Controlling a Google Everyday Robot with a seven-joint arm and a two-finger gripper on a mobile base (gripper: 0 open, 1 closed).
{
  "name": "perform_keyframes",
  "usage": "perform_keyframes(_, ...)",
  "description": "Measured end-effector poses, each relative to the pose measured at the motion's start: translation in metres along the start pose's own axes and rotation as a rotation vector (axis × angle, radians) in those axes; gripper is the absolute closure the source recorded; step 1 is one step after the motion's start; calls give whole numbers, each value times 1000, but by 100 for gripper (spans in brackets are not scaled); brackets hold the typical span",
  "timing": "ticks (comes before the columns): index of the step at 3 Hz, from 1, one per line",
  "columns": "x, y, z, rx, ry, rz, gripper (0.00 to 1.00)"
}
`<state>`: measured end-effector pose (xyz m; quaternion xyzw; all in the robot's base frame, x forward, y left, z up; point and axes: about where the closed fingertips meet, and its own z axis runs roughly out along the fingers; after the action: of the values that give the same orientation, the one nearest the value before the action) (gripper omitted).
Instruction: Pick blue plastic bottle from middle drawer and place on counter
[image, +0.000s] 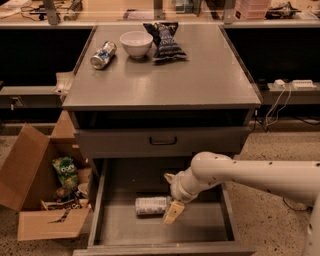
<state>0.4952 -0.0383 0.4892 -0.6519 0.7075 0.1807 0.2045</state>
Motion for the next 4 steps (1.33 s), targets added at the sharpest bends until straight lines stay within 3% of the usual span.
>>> perform_keyframes(1, 24, -9, 50, -7, -31, 51, 0)
perform_keyframes(2, 26, -14, 76, -3, -52, 81, 0)
perform_keyframes(4, 30, -21, 119, -1, -48, 109, 47)
